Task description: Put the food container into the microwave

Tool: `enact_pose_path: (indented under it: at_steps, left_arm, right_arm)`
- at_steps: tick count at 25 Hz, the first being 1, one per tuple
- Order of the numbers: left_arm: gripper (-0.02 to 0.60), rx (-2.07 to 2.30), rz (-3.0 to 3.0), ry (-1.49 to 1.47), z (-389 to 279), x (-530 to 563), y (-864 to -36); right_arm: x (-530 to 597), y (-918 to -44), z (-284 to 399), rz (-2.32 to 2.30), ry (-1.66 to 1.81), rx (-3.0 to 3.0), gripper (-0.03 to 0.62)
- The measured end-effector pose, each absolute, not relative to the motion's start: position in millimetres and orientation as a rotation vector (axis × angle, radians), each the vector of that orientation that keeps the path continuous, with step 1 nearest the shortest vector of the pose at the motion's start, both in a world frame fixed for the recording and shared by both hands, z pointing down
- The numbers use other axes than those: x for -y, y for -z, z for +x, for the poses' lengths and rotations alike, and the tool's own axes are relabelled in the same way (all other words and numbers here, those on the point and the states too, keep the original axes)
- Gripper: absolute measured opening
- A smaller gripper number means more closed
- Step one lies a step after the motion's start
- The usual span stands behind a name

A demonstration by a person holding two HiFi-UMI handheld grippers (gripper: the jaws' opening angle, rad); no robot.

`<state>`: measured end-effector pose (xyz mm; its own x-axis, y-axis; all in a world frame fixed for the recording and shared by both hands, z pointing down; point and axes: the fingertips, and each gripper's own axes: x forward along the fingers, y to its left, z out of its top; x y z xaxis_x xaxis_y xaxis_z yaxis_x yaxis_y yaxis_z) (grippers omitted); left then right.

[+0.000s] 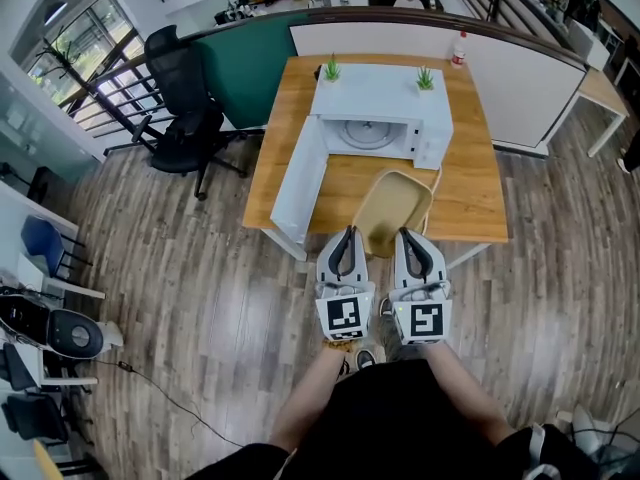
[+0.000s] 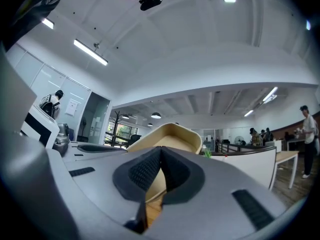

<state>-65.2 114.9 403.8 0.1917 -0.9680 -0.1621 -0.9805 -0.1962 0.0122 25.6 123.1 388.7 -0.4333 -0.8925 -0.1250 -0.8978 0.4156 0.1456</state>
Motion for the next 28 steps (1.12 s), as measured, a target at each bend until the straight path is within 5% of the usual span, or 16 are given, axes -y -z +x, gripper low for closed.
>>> enact_pose_path:
  at_steps: [28]
  left_arm:
    - [0.035,-2.041,-2.335,-0.057,-53.5,6.1,-418.3]
  right_arm:
    - [-0.8,-410.3,49.9,-1.549,-0.034,-2.666,0.005]
